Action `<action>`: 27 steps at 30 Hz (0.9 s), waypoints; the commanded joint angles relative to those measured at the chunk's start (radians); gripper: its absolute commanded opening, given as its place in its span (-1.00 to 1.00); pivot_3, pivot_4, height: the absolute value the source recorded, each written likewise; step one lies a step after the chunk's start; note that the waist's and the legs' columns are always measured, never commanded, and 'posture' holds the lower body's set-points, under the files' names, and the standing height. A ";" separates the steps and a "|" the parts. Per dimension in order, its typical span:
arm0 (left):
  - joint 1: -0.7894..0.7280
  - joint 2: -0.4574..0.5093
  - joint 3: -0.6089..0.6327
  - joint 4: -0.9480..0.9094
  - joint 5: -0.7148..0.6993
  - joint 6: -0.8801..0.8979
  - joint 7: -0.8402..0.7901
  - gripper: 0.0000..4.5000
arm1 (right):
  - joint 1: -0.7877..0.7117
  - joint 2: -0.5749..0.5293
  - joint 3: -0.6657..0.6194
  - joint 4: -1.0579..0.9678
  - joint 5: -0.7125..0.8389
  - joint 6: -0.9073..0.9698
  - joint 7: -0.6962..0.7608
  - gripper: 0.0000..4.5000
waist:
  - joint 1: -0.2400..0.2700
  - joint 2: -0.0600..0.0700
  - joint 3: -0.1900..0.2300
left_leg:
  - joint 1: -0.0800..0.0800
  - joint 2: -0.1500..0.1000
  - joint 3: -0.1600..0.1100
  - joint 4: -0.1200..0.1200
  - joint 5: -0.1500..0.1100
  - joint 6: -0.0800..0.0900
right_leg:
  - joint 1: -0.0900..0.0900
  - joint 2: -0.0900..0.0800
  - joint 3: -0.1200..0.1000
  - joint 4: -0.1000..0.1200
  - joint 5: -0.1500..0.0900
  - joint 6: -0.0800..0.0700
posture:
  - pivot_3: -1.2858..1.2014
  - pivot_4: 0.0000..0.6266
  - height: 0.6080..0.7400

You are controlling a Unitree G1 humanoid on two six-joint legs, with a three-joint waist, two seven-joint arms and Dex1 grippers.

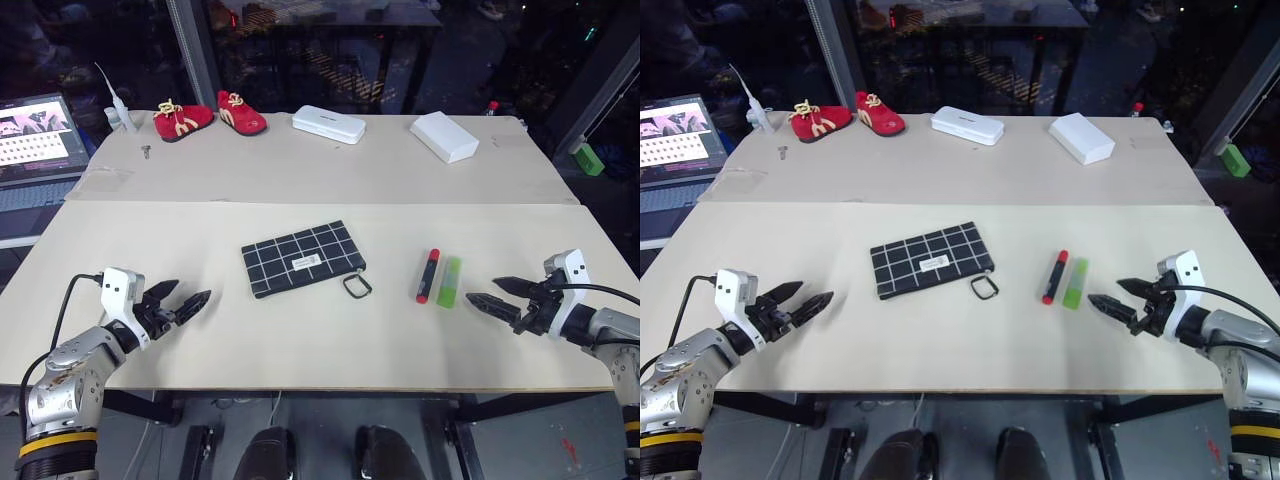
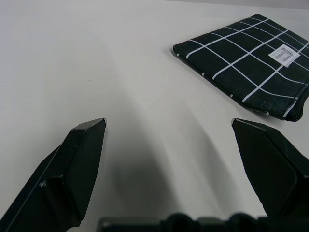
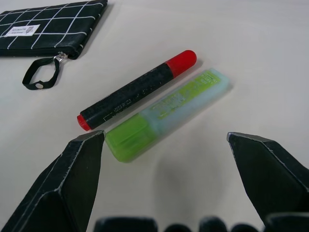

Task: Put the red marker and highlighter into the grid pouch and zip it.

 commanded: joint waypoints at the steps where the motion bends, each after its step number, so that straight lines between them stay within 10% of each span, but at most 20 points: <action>1: -0.032 0.013 0.020 -0.006 -0.012 -0.009 -0.002 1.00 | -0.026 -0.005 -0.024 -0.008 0.009 -0.012 -0.005 0.99 | 0.000 0.000 0.000 | 0.000 0.000 0.000 0.000 0.000 0.000 | 0.000 0.000 0.000 0.000 0.000 0.000 | 0.03 -0.52 1.00; 7: -0.085 0.030 -0.032 0.082 0.052 -0.236 -0.151 1.00 | -0.085 0.007 -0.021 0.035 0.000 -0.012 -0.039 0.99 | -0.001 0.000 0.000 | 0.000 0.000 0.001 0.000 0.000 0.000 | 0.000 0.000 0.001 0.000 0.000 0.000 | 0.03 -0.52 1.00; 21: -0.195 0.118 -0.196 0.297 0.364 -0.833 -0.200 1.00 | -0.244 0.072 0.095 -0.110 0.077 0.089 -0.005 -0.96 | -0.007 0.000 0.000 | 0.001 0.002 0.007 0.000 0.000 0.000 | -0.003 0.002 0.006 0.000 0.001 -0.001 | 0.03 -0.52 1.00; 27: -0.247 0.130 -0.275 0.358 0.424 -0.953 -0.213 1.00 | -0.404 0.218 0.303 -0.129 -0.010 0.121 -0.080 -0.96 | -0.011 0.000 0.000 | 0.001 0.002 0.007 0.000 0.000 0.000 | -0.004 0.002 0.006 0.002 0.001 -0.001 | 0.03 -0.52 1.00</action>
